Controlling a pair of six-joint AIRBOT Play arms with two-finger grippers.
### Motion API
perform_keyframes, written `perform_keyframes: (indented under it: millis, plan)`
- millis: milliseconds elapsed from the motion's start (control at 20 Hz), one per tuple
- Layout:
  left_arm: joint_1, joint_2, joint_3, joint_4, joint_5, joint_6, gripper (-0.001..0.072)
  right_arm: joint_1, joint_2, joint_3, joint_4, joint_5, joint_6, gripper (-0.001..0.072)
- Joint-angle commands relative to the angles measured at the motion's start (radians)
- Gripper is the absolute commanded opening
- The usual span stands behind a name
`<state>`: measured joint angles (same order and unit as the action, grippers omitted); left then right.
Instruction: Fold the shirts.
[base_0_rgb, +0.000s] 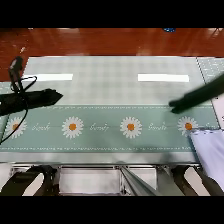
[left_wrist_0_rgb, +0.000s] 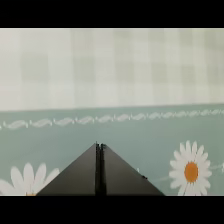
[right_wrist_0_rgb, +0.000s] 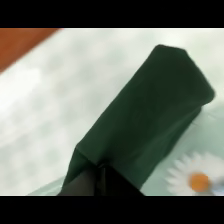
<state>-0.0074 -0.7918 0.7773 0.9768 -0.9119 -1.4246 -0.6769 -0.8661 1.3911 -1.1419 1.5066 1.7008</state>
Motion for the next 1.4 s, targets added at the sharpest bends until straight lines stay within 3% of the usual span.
perform_keyframes:
  millis: [0, 200, 350, 550, 600, 650, 700, 750, 900, 950, 1050, 1100, 1200, 1350]
  plan:
    - [0.001, 0.000, 0.026, -0.002, 0.093, 0.003, 0.0021, -0.272, 0.172, -0.179, -0.217, 0.094, 0.029, 0.0022]
    - [-0.006, -0.014, 0.026, -0.002, 0.101, 0.020, 0.0021, -0.475, 0.215, -0.248, -0.470, 0.201, -0.002, 0.0022]
    - [-0.037, -0.039, 0.026, -0.001, 0.101, 0.029, 0.0021, -0.499, 0.216, -0.311, -0.678, 0.298, -0.027, 0.0024]
    - [-0.098, -0.084, 0.026, -0.001, 0.101, 0.030, 0.0021, -0.499, 0.214, -0.368, -0.824, 0.295, -0.018, 0.0026]
    - [-0.117, -0.099, 0.026, -0.001, 0.101, 0.030, 0.0021, -0.499, 0.211, -0.374, -0.840, 0.270, -0.015, 0.0108]
    - [-0.136, -0.118, 0.026, -0.001, 0.103, 0.037, 0.0021, -0.499, 0.196, -0.374, -0.838, 0.250, -0.016, 0.0297]
    - [-0.143, -0.138, 0.026, -0.001, 0.118, 0.110, 0.0021, -0.499, 0.167, -0.373, -0.814, 0.248, -0.026, 0.0418]
    - [-0.132, -0.153, 0.032, 0.003, 0.149, 0.162, 0.0021, -0.499, 0.134, -0.367, -0.777, 0.252, -0.032, 0.0413]
    - [0.004, -0.177, 0.168, -0.016, 0.158, 0.146, 0.0021, -0.484, 0.029, -0.280, -0.576, 0.209, -0.015, 0.0397]
    - [0.049, -0.177, 0.240, -0.040, 0.157, 0.145, 0.0021, -0.456, -0.010, -0.231, -0.450, 0.167, -0.007, 0.0342]
    - [0.090, -0.181, 0.396, -0.079, 0.156, 0.146, 0.0021, -0.328, -0.103, -0.110, -0.123, 0.042, -0.013, 0.0094]
    - [0.087, -0.193, 0.478, -0.080, 0.152, 0.146, 0.0021, -0.233, -0.146, -0.053, 0.029, -0.037, -0.053, 0.0024]
    - [0.060, -0.245, 0.663, -0.079, 0.107, 0.139, 0.0021, 0.023, -0.239, 0.076, 0.193, -0.212, -0.097, 0.0024]
    - [0.002, -0.349, 0.844, -0.072, -0.045, 0.071, 0.0020, 0.427, -0.366, 0.233, 0.120, -0.361, -0.159, 0.0024]
